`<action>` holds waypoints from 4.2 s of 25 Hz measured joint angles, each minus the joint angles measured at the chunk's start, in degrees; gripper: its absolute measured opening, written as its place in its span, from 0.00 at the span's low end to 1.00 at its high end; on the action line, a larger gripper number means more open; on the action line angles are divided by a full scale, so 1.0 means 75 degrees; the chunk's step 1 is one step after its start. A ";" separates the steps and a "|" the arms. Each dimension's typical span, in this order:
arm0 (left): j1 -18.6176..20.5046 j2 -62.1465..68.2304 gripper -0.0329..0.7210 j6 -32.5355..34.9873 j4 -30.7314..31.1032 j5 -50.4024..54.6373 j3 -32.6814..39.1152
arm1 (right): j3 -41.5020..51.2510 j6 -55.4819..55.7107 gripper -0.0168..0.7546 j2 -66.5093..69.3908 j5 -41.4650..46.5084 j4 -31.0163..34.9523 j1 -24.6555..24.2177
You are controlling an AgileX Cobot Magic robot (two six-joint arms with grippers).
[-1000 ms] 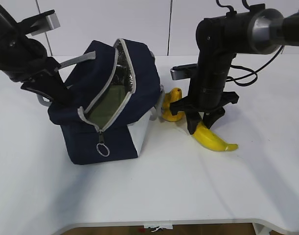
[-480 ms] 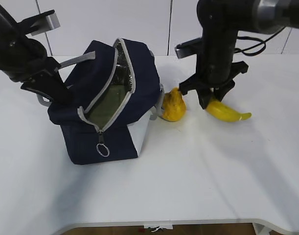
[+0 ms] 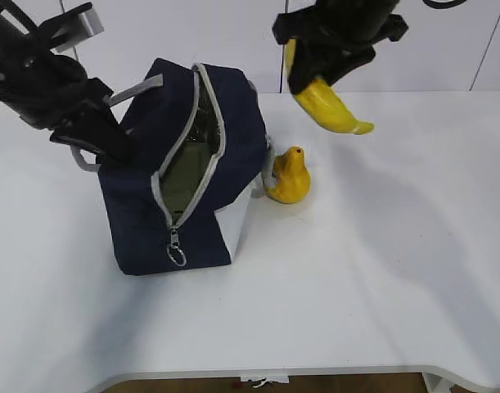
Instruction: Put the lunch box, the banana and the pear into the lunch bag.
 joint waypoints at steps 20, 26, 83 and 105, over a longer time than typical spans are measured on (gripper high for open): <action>0.0000 0.0056 0.05 0.0000 -0.1031 -0.0489 0.0000 | -0.0162 -0.3127 0.36 0.0898 -0.0388 0.6228 0.0000; 0.0000 0.0024 0.05 0.0000 -0.1068 -0.0532 0.0000 | -0.0166 -0.3242 0.36 0.1535 -0.0684 0.6309 0.0000; 0.0182 -0.0508 0.05 -0.0376 0.0745 -0.0514 0.0000 | -0.0613 -0.0194 0.72 0.1919 0.0031 0.0377 0.0074; 0.0182 -0.0508 0.05 -0.0393 0.0759 -0.0455 0.0000 | -0.0613 -0.0177 0.36 0.2212 -0.0012 -0.0168 0.0074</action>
